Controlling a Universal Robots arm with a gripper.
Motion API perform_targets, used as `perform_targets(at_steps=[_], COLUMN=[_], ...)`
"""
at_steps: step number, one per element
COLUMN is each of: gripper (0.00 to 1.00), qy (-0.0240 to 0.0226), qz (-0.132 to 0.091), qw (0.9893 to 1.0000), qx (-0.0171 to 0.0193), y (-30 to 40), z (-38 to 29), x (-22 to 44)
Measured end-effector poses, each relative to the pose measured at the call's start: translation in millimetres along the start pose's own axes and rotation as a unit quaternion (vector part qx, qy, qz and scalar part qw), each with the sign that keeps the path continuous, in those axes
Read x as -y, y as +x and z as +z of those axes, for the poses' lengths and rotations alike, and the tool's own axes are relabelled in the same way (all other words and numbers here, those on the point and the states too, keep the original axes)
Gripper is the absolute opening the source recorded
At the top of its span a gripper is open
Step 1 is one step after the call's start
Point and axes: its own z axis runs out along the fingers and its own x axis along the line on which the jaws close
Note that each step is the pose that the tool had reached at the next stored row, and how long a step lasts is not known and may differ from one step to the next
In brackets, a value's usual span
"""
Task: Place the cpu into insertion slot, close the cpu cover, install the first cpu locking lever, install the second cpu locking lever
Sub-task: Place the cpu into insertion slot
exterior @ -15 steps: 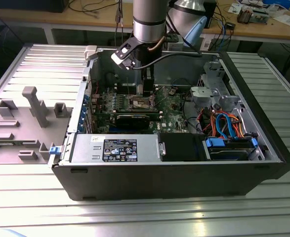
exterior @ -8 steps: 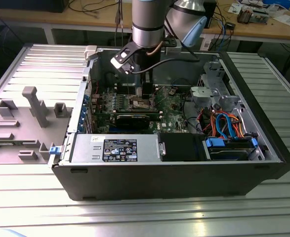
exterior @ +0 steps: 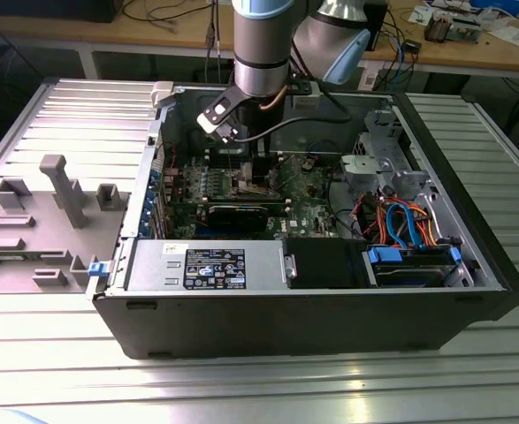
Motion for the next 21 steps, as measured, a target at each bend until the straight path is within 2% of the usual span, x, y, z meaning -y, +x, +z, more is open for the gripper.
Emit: perform_targets(at_steps=[13, 21], gripper=[0.54, 0.54], qy=[0.0, 0.0], qz=[0.001, 0.001], qw=[1.0, 1.0], qx=[-0.0001, 0.0], y=[-0.3, -0.3], z=[16.6, 18.5], x=[2.3, 3.3])
